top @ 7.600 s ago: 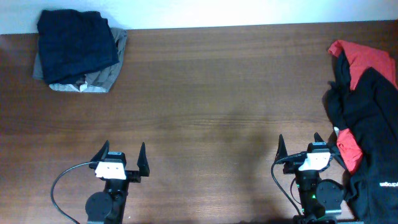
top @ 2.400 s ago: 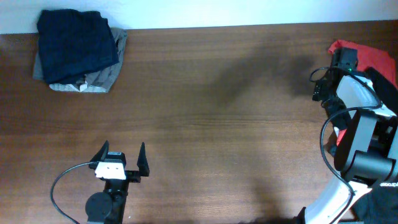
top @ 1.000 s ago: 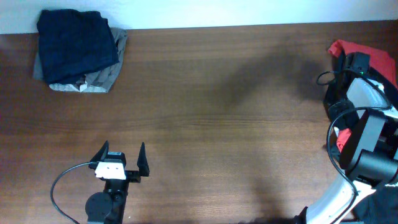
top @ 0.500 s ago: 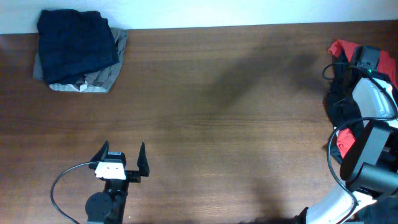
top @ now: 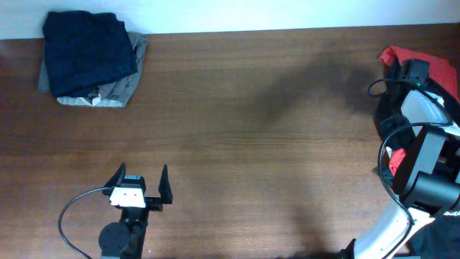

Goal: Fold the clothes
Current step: 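Reach the right gripper into the black-and-red pile and grasp the black shirt, then pull the black shirt left onto the table center with the right gripper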

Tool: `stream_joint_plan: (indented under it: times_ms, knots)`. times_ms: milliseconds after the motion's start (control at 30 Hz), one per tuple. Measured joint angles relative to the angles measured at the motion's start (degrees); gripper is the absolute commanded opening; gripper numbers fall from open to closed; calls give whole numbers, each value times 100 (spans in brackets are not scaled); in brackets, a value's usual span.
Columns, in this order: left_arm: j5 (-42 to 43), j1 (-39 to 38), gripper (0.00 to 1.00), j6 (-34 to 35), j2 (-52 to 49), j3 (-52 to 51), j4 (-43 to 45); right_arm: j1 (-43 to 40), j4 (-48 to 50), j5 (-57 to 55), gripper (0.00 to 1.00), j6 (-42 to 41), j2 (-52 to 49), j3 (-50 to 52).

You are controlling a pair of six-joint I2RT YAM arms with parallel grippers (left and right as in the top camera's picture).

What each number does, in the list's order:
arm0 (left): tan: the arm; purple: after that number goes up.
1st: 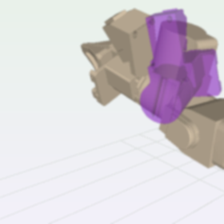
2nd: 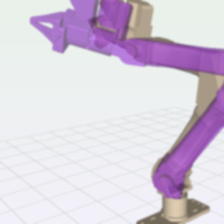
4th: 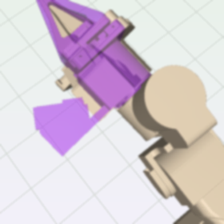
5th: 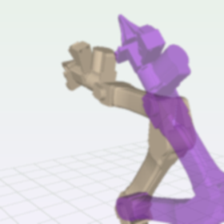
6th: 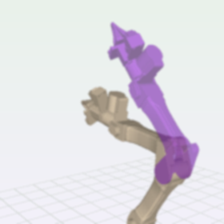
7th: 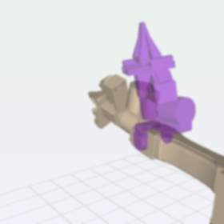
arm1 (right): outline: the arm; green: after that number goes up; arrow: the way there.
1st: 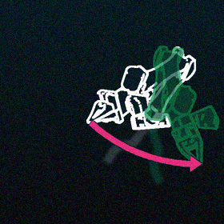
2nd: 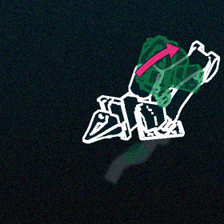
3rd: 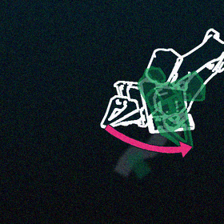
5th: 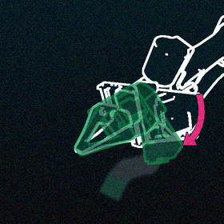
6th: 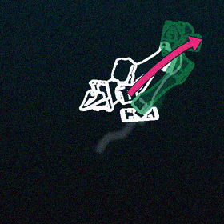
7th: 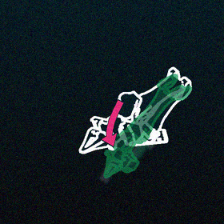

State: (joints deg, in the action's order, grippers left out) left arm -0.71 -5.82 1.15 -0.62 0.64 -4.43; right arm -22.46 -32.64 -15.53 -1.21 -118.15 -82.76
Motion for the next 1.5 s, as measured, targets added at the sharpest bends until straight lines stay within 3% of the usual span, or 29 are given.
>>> stream_joint_plan:
  times_ms: [267,400,433,867,1200,1500]
  knots:
    - [0,0,99,0,0,0,0,-271,-2,22,38,-26,0,0]
    - [0,0,99,0,0,0,0,-308,-2,48,6,7,-22,-2]
    - [0,0,99,0,0,0,0,-308,-2,50,4,-7,-31,-2]
    - [0,0,99,0,0,0,0,-308,-11,557,4,-35,162,0]
    - [0,0,99,0,0,0,0,-273,-15,2367,4,-208,2052,4]
    - [0,0,99,0,0,0,0,750,15,3458,4,-603,2605,4]
